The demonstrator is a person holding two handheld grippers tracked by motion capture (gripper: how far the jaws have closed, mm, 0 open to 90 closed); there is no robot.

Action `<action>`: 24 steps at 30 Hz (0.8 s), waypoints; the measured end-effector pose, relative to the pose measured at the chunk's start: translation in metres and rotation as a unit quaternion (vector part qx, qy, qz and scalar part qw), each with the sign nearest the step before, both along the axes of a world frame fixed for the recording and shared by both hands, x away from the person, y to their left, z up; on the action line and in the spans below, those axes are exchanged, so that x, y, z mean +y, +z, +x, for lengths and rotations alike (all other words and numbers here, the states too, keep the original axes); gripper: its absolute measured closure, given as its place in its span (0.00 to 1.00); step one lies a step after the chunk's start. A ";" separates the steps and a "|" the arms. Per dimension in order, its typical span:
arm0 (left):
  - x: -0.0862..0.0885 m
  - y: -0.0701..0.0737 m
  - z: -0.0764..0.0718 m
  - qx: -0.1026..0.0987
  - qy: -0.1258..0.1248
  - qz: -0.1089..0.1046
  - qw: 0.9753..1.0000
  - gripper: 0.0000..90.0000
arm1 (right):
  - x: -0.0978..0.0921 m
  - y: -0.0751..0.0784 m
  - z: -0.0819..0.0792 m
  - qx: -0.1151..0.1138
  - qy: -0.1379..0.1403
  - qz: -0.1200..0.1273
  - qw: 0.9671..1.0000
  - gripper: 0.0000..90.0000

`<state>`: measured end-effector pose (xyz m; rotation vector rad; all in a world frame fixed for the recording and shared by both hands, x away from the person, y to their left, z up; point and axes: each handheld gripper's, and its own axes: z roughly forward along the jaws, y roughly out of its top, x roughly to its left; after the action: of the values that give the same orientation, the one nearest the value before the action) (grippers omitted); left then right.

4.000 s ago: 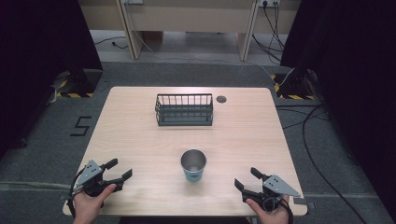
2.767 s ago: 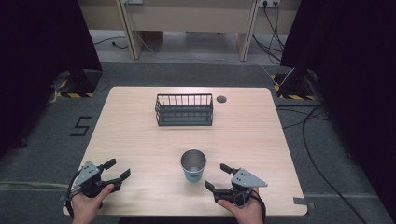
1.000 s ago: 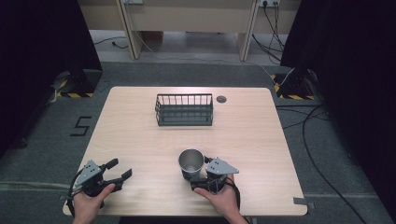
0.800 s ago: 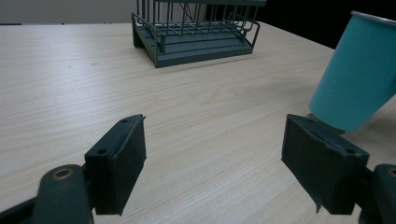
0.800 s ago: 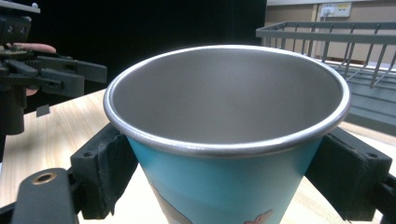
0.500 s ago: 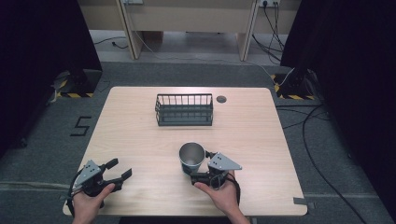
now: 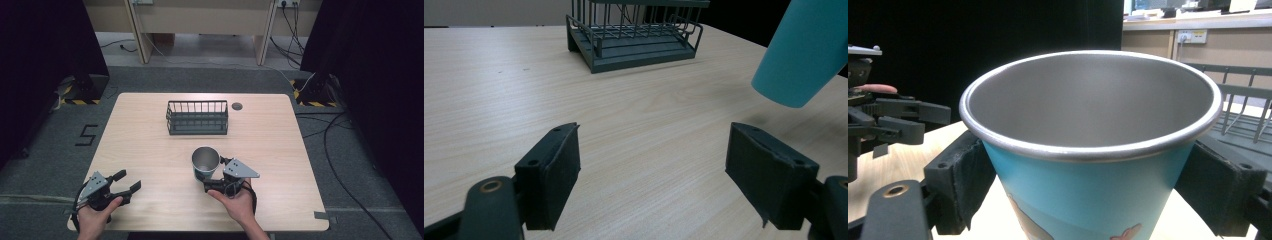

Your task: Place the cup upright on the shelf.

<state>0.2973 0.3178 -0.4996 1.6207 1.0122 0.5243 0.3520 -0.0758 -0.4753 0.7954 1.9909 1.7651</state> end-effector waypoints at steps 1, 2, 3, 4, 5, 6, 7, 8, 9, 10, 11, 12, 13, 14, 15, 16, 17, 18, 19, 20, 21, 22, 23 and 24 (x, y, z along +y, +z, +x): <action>0.000 0.000 0.000 0.000 0.000 0.000 1.000 0.24 | 0.000 0.001 0.001 0.002 -0.001 0.002 1.000 0.17; 0.000 0.000 0.000 0.000 0.000 0.000 1.000 0.24 | 0.000 0.001 0.002 0.000 -0.002 0.004 1.000 0.17; 0.000 0.000 0.000 0.000 0.000 0.000 1.000 0.24 | 0.000 0.004 0.004 -0.004 -0.003 0.004 1.000 0.17; 0.000 0.000 0.000 0.000 0.000 0.000 1.000 0.24 | 0.000 0.004 0.004 -0.004 -0.003 0.004 1.000 0.17; 0.000 0.000 0.000 0.000 0.000 0.000 1.000 0.24 | 0.000 0.004 0.005 -0.003 -0.004 0.004 1.000 0.17; 0.000 0.000 0.000 0.000 -0.001 0.000 1.000 0.24 | 0.000 0.006 0.006 -0.004 -0.005 0.004 1.000 0.17; 0.000 0.000 0.000 0.000 -0.001 0.000 1.000 0.24 | 0.000 0.006 0.006 -0.004 -0.005 0.004 1.000 0.17; 0.000 0.000 0.000 0.000 -0.001 0.000 1.000 0.24 | 0.000 0.008 0.008 -0.005 -0.006 0.004 1.000 0.17; 0.000 0.000 0.000 0.000 -0.001 0.000 1.000 0.24 | 0.001 0.008 0.009 -0.007 -0.006 0.004 1.000 0.17; 0.000 0.000 0.000 0.000 0.000 0.000 1.000 0.24 | 0.001 0.008 0.009 -0.007 -0.006 0.004 1.000 0.17; 0.000 0.000 0.000 0.000 0.000 0.000 1.000 0.24 | 0.002 0.009 0.010 -0.007 -0.006 0.006 1.000 0.17; 0.000 0.000 0.000 0.000 0.000 0.000 1.000 0.24 | 0.002 0.010 0.011 -0.009 -0.007 0.004 1.000 0.17; 0.000 0.000 0.000 -0.001 0.000 0.000 1.000 0.24 | 0.003 0.011 0.012 -0.009 -0.007 0.005 1.000 0.17; 0.000 0.000 0.000 -0.001 0.000 0.000 1.000 0.24 | 0.004 0.012 0.013 -0.011 -0.007 0.006 1.000 0.17; 0.000 0.000 0.000 -0.001 0.000 0.000 1.000 0.24 | 0.005 0.012 0.014 -0.011 -0.007 0.006 1.000 0.17; 0.000 0.000 0.000 0.000 0.000 0.000 1.000 0.24 | 0.006 0.012 0.014 -0.009 -0.007 0.007 1.000 0.17; 0.000 0.000 0.000 0.000 0.000 0.000 1.000 0.24 | 0.007 0.013 0.016 -0.012 -0.008 0.006 1.000 0.17; 0.000 0.000 0.000 0.000 0.000 -0.001 1.000 0.24 | 0.007 0.013 0.017 -0.011 -0.009 0.006 1.000 0.17; 0.001 0.000 0.000 -0.001 0.000 -0.001 1.000 0.24 | 0.008 0.014 0.018 -0.011 -0.010 0.006 1.000 0.17; 0.001 0.000 0.000 -0.001 0.000 -0.001 1.000 0.24 | 0.009 0.015 0.020 -0.012 -0.012 0.007 1.000 0.17; 0.001 0.000 0.000 -0.001 0.000 -0.001 1.000 0.24 | 0.009 0.015 0.021 -0.012 -0.012 0.008 1.000 0.17; 0.001 0.000 0.000 0.000 0.000 0.000 1.000 0.24 | 0.010 0.016 0.022 -0.011 -0.014 0.010 1.000 0.17; 0.001 0.000 0.000 0.000 0.000 0.000 1.000 0.24 | 0.010 0.016 0.023 -0.015 -0.015 0.009 1.000 0.17; 0.001 0.000 0.000 0.000 0.000 0.000 1.000 0.24 | 0.012 0.017 0.025 -0.016 -0.015 0.012 1.000 0.17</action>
<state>0.2971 0.3189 -0.4995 1.6199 1.0121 0.5240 0.3769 -0.0643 -0.4583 0.7955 1.9324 1.7772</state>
